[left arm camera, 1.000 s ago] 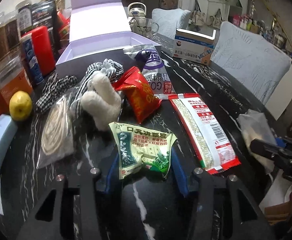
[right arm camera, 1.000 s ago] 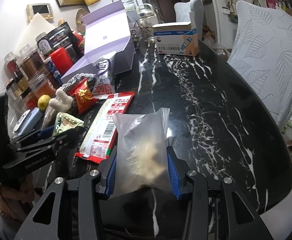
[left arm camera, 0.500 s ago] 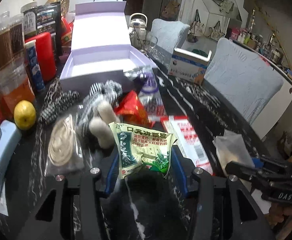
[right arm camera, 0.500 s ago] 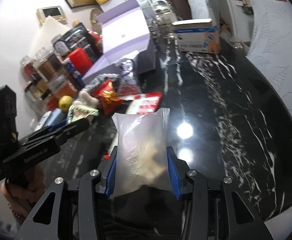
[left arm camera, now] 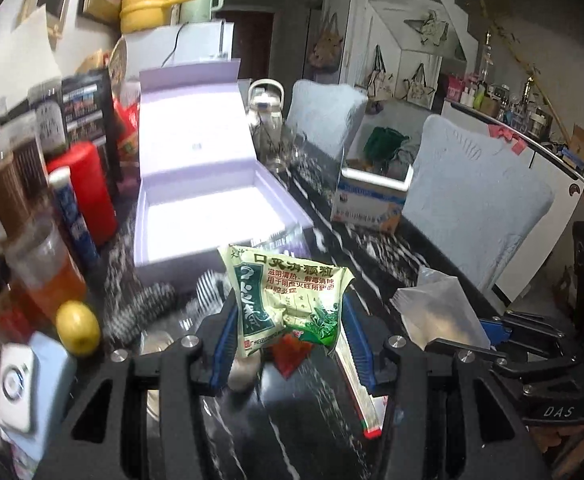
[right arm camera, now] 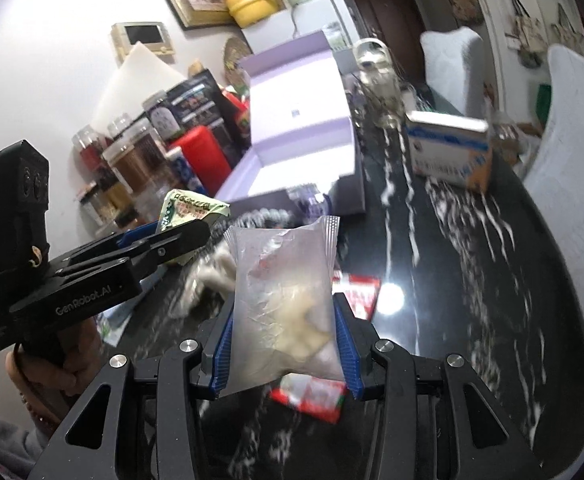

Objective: Organize soft objects
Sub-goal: 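Carry the clear bag and green packet toward the lavender box with both grippers, then lower both packets into the lavender box and open both grippers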

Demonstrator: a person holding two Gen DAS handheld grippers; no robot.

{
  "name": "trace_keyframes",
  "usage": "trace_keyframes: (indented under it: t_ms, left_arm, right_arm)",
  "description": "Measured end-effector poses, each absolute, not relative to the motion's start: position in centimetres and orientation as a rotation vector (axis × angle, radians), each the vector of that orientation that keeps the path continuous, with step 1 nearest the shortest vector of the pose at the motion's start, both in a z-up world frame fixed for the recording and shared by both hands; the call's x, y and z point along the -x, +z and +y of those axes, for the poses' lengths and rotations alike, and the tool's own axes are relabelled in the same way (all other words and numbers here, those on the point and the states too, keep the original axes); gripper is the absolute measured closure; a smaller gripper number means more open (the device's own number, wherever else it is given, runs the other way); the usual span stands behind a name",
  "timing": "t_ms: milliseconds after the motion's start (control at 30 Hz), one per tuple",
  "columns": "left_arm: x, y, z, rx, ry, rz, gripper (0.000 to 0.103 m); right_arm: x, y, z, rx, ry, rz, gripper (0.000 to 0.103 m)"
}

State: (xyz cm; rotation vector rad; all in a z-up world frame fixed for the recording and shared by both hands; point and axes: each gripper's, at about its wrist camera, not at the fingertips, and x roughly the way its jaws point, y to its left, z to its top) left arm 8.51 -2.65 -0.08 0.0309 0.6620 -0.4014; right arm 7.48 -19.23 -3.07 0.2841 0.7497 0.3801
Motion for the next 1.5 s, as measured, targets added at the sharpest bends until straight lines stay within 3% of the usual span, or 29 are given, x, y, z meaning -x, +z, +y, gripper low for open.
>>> trace_keyframes:
  t_ms: [667,1133,1500]
  left_arm:
    - [-17.8,7.6,-0.9,-0.027,-0.361,0.461,0.055]
    - [-28.0,7.1,0.8,-0.041,-0.227,0.449,0.055]
    - [-35.3,2.4,2.4,-0.049,-0.149,0.578,0.055]
  right_arm:
    - [-18.4,5.6,-18.7,-0.196,0.455,0.612,0.059]
    - [-28.6,6.1,-16.3,-0.118,0.442,0.602,0.059]
    - [-35.8,5.1,-13.3,-0.056,0.443,0.611,0.059]
